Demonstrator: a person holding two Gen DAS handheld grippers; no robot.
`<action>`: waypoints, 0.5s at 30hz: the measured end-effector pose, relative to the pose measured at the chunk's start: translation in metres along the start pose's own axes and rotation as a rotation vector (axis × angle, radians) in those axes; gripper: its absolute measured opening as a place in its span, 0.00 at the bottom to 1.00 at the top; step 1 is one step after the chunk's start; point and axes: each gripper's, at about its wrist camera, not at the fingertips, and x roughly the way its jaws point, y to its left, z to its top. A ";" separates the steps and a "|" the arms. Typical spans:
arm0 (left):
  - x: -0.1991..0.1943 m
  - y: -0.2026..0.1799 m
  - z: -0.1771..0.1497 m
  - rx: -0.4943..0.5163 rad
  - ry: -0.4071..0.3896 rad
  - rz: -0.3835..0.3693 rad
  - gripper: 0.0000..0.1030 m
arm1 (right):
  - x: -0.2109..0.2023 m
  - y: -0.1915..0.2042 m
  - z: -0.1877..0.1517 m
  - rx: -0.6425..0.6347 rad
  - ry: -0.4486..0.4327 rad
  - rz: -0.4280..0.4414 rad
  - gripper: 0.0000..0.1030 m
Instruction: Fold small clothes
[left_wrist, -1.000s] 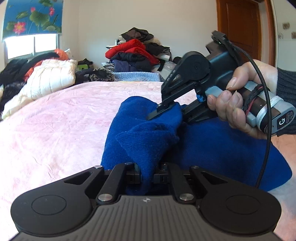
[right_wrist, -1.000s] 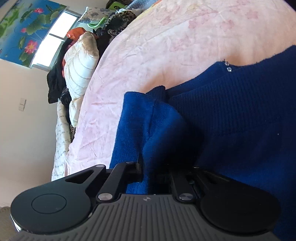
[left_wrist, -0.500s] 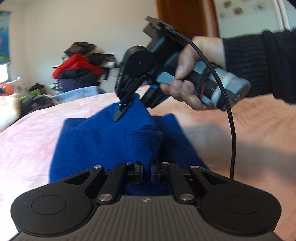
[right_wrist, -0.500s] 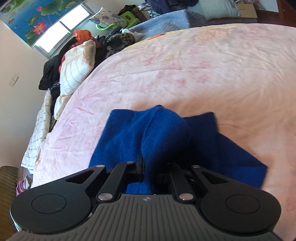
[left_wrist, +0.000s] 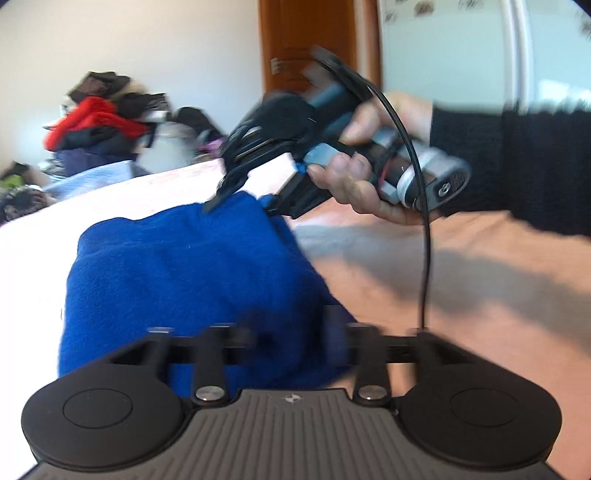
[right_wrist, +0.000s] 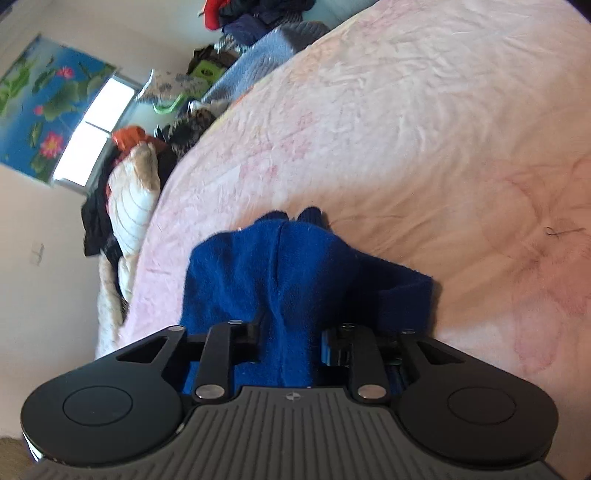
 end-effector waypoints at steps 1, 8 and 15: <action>-0.015 0.009 -0.003 -0.021 -0.036 0.003 0.89 | -0.010 -0.003 -0.002 0.011 -0.028 0.023 0.51; -0.059 0.084 0.013 -0.316 -0.193 0.017 0.92 | -0.048 0.007 -0.006 -0.076 -0.191 0.019 0.53; 0.047 0.079 0.024 -0.217 0.103 0.170 0.92 | 0.023 0.035 -0.003 -0.154 -0.048 -0.031 0.55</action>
